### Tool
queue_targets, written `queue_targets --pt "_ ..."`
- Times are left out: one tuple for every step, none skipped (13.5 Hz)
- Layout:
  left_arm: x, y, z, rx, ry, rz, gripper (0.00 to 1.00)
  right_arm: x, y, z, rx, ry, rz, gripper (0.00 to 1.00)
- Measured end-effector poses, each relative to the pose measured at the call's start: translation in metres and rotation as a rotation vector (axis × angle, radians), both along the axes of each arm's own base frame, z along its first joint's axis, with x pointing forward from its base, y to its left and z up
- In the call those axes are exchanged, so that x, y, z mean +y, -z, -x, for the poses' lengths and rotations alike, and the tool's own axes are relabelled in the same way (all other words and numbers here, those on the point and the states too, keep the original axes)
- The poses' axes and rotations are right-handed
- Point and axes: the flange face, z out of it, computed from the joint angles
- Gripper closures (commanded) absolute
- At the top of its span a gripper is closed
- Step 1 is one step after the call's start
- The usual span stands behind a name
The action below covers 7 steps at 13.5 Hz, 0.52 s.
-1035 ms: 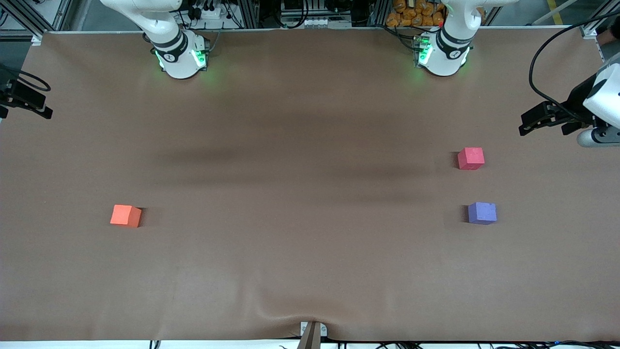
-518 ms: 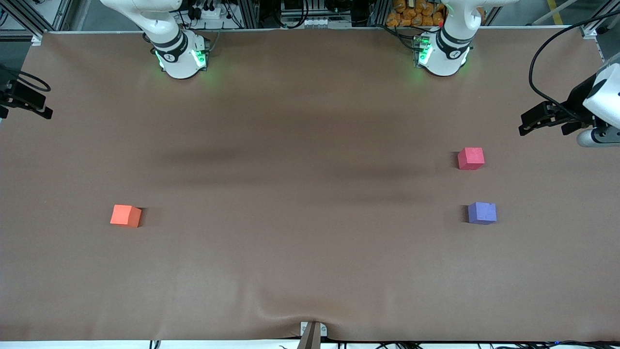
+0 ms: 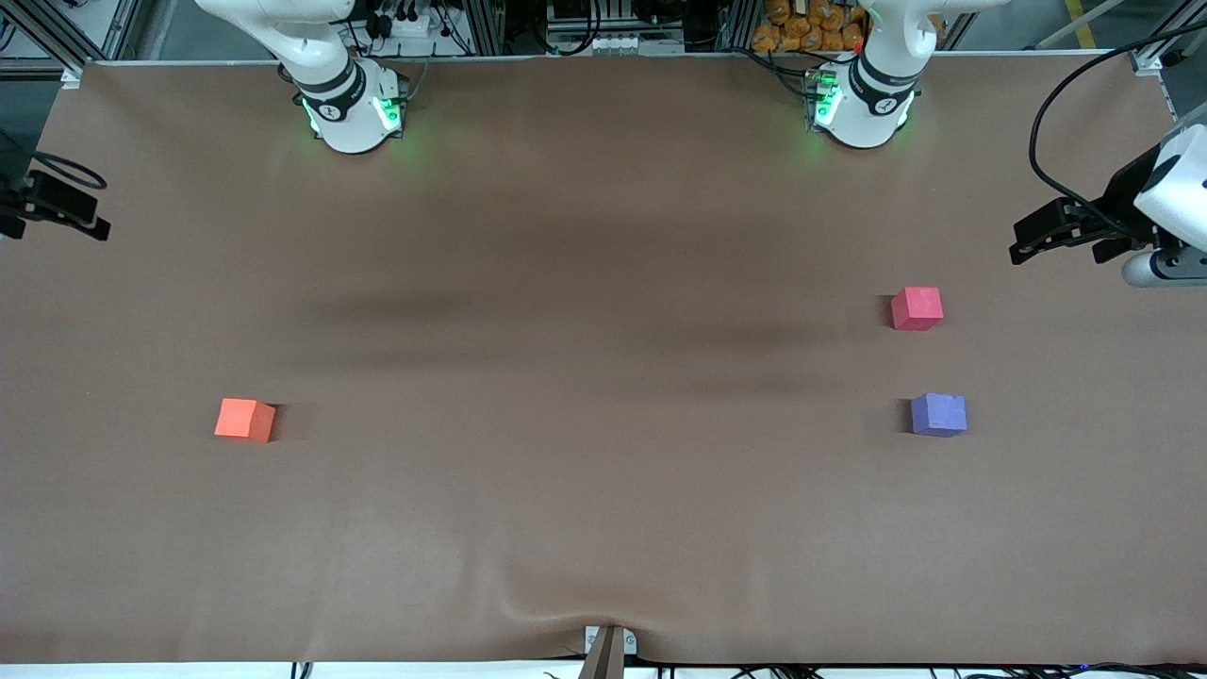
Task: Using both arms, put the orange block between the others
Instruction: 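Move the right gripper out toward the orange cube, then lower the right gripper over the orange cube and close on it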
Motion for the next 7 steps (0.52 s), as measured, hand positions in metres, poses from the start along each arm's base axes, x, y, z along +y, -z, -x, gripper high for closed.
queue_targets --pt "0.0 0.0 0.0 0.0 0.0 0.0 0.0 -0.002 0.011 -0.007 0.016 0.002 0.002 0.0" --pt "0.0 0.0 0.0 0.001 0.0 0.0 0.0 -0.004 0.024 -0.015 0.027 0.004 0.003 0.0" --pt "0.0 0.001 0.0 0.001 0.0 0.0 0.0 -0.007 0.038 -0.025 0.033 0.002 0.01 0.0" --pt "0.0 0.001 0.0 0.001 0.0 0.0 0.0 -0.01 0.055 -0.036 0.041 -0.008 0.024 0.0" --pt "0.0 0.001 0.0 0.001 0.0 0.0 0.0 -0.012 0.074 -0.048 0.044 -0.031 0.036 0.0" --pt "0.0 0.001 0.0 0.002 0.001 0.0 0.0 -0.014 0.093 -0.061 0.036 -0.054 0.04 0.0" --pt "0.0 0.001 0.0 0.002 0.001 0.0 0.0 -0.015 0.113 -0.075 0.023 -0.073 0.041 0.0"
